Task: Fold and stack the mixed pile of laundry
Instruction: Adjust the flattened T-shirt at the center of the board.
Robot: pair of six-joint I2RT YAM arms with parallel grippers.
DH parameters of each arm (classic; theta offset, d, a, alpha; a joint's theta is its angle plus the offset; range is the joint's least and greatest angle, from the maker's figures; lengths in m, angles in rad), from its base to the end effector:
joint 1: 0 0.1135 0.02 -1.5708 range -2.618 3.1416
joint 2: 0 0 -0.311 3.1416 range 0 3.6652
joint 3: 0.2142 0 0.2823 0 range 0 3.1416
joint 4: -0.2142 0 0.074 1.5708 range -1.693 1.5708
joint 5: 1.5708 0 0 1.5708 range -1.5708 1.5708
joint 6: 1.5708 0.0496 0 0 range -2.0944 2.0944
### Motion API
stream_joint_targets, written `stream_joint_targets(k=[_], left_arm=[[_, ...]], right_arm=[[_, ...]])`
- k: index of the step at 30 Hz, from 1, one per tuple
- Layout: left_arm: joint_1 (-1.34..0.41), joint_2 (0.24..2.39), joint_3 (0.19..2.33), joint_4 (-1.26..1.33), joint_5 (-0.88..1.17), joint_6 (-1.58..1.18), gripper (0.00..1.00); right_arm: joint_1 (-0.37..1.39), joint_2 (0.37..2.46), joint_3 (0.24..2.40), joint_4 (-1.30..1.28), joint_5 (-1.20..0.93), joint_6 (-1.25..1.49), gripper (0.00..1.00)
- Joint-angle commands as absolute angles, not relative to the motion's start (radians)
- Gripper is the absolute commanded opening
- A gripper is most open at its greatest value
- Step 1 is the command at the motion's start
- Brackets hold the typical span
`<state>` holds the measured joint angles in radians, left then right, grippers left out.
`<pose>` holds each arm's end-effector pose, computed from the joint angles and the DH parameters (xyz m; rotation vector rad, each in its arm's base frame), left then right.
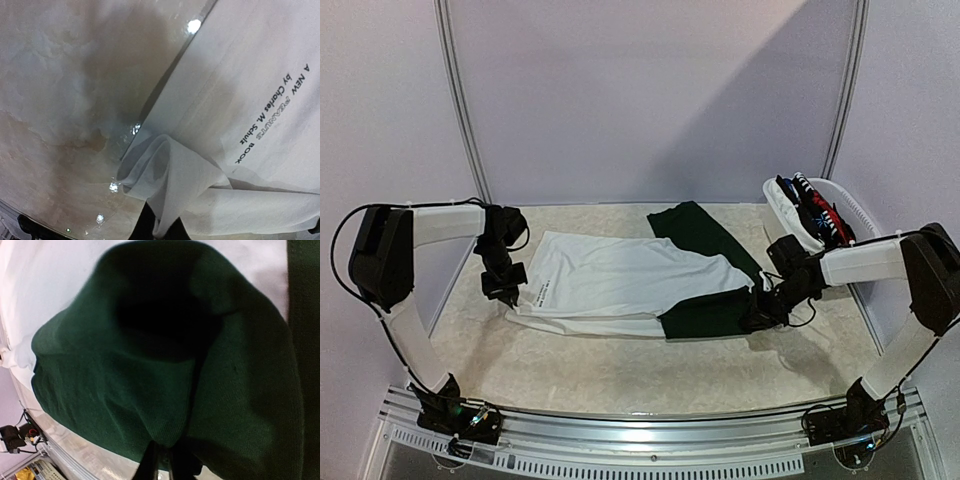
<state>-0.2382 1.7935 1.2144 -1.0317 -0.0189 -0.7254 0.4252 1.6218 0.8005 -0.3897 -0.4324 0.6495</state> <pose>0.3379 -0.0811 0.1926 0.7506 -3.0226 -0.0549 0.2735 0.1467 0.1516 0.2124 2.9353 0.8286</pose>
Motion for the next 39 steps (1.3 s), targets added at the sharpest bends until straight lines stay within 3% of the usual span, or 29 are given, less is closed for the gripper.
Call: stream_joint_targets(k=[1, 22, 32, 39], left_arm=[[-0.234, 1.76, 1.2, -1.022, -0.033, -0.724, 0.0], [-0.275, 1.453, 1.013, -1.072, -0.029, -0.75, 0.0], [-0.297, 1.351, 0.938, -1.086, -0.015, -0.783, 0.0], [-0.309, 1.347, 0.957, -1.094, -0.019, -0.791, 0.0]], right_arm=[[0.435, 1.615, 0.836, -0.457, -0.385, 0.634, 0.02], [0.464, 1.178, 0.81, -0.913, -0.491, 0.69, 0.0], [0.468, 1.0, 0.763, -1.016, -0.681, 0.834, 0.0], [0.469, 0.97, 0.776, -0.942, -0.8, 0.956, 0.0]])
